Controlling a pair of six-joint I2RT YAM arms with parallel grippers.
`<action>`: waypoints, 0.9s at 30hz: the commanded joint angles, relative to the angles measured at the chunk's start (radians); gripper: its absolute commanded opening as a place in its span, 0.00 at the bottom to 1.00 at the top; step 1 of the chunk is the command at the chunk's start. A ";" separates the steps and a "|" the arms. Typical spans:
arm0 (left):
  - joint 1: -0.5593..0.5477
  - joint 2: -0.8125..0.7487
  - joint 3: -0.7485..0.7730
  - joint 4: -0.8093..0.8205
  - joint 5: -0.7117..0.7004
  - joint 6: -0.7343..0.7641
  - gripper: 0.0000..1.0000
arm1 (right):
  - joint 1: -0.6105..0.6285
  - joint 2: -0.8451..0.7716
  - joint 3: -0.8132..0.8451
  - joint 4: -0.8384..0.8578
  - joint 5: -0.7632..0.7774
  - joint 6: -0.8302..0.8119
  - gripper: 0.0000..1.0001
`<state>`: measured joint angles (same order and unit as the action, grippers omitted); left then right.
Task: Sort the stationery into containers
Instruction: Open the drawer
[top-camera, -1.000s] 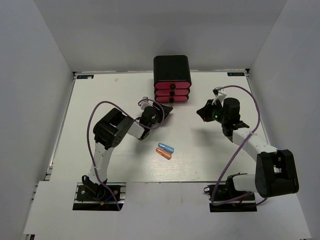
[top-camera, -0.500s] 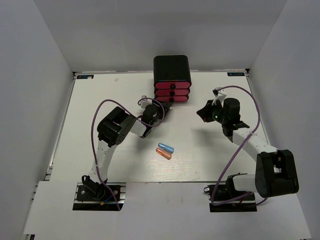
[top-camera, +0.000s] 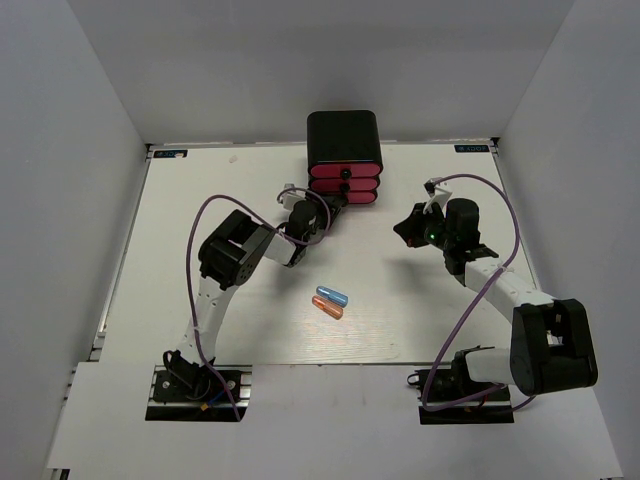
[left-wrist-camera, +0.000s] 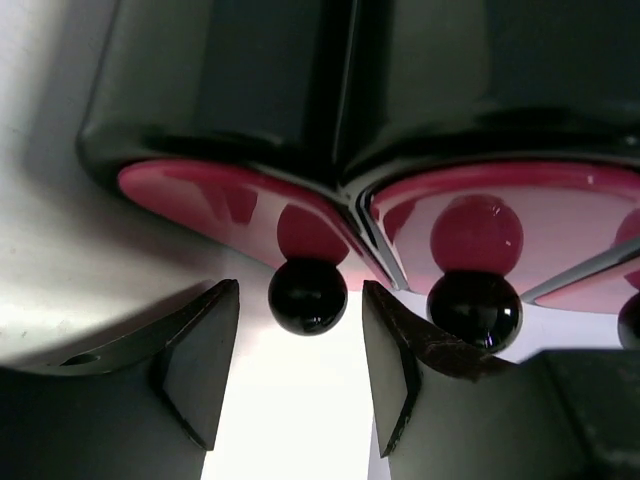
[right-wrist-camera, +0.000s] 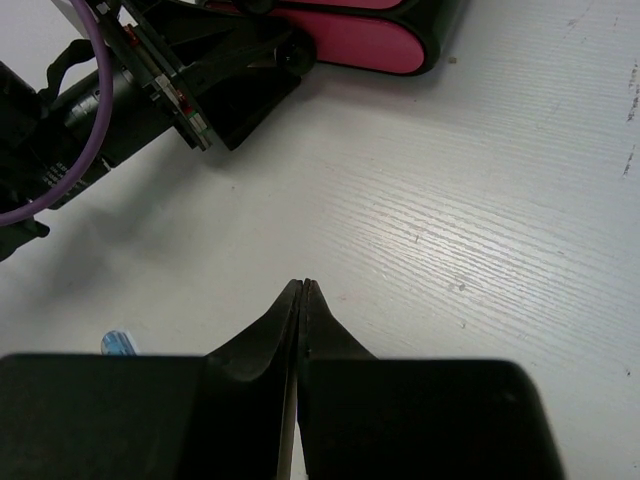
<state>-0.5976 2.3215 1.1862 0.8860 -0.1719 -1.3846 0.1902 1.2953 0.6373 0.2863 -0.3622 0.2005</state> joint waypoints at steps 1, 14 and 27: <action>0.005 0.016 0.035 -0.058 0.006 0.010 0.63 | -0.003 -0.005 -0.004 0.025 -0.004 -0.019 0.00; -0.004 0.007 -0.082 0.059 0.092 0.024 0.35 | -0.002 0.007 -0.007 0.034 -0.032 -0.042 0.00; -0.022 -0.074 -0.290 0.179 0.135 0.033 0.74 | 0.002 0.009 -0.024 0.047 -0.225 -0.167 0.54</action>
<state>-0.6239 2.2604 0.9272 1.1671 -0.0444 -1.3903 0.1902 1.3025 0.6113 0.2932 -0.4652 0.1078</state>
